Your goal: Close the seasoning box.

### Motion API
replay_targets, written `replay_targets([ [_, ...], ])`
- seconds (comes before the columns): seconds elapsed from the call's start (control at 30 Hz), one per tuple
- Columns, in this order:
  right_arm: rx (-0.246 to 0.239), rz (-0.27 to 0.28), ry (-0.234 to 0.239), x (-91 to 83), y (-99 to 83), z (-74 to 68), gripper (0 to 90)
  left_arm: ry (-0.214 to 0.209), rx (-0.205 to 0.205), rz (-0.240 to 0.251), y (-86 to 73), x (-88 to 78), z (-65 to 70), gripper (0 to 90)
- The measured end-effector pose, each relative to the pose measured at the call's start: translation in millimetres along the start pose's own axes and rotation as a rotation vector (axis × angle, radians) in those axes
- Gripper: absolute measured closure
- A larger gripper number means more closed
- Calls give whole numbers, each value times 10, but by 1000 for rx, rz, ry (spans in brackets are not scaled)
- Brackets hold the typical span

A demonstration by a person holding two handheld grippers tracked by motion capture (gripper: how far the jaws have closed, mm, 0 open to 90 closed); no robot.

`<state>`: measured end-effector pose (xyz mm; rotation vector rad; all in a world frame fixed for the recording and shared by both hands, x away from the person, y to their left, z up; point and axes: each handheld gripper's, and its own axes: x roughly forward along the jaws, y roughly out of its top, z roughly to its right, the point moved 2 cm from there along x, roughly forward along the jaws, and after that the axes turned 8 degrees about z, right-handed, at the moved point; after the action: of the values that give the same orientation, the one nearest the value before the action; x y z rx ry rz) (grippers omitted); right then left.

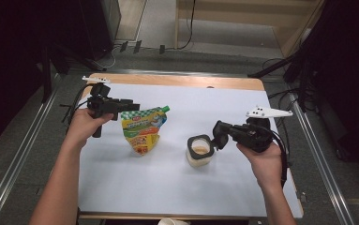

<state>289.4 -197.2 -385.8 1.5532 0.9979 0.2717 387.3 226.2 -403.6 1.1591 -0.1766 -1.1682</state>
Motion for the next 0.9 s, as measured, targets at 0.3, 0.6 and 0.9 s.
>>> replay_targets([
  [0.3,30,11,-43,-68,-28,171,900,-4,3,-7,-15,21,2,412],
  [0.6,58,-30,-50,47,-156,261,900,-1,5,-1,-11,6,-1,412],
  [0.9,67,-34,-35,104,-190,236,900,-3,3,0,-11,2,-5,410],
])
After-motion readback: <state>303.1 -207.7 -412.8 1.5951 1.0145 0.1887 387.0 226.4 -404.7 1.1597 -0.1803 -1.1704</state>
